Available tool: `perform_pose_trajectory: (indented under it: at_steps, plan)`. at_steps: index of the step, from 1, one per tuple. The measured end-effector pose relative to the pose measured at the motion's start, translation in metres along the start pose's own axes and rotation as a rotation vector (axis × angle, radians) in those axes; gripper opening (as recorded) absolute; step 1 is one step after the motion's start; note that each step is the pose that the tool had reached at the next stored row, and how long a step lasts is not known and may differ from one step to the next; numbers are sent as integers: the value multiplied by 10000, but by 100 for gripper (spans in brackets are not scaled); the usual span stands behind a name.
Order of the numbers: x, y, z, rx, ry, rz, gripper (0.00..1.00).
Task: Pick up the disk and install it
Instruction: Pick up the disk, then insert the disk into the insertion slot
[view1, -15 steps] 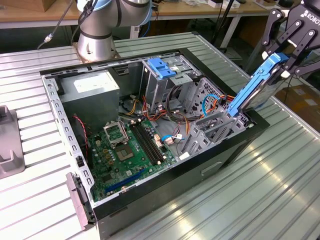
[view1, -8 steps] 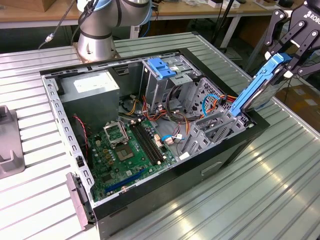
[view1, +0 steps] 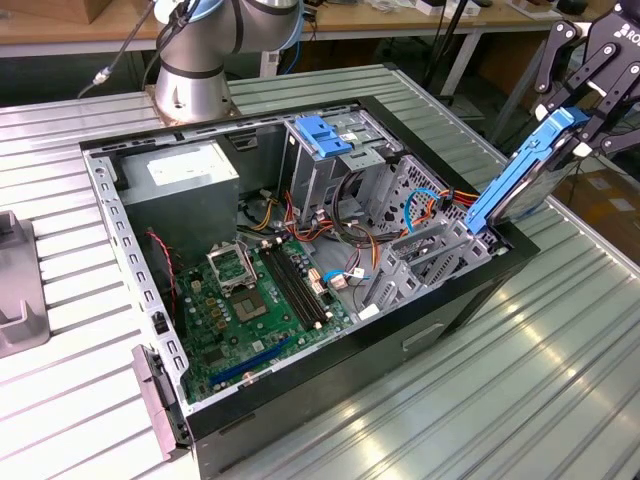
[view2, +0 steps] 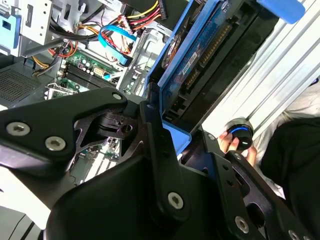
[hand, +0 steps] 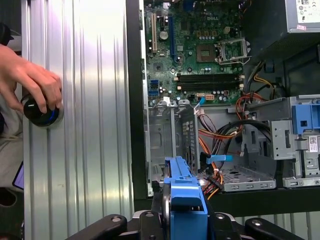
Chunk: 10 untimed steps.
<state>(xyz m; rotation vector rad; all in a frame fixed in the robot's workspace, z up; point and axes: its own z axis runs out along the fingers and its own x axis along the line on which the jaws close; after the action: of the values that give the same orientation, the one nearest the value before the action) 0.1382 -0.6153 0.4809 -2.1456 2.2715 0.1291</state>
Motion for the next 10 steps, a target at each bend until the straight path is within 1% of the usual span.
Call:
perform_pose_trajectory:
  at_steps: [10]
  plan:
    - [0, -2, 0, 0, 0, 0, 37]
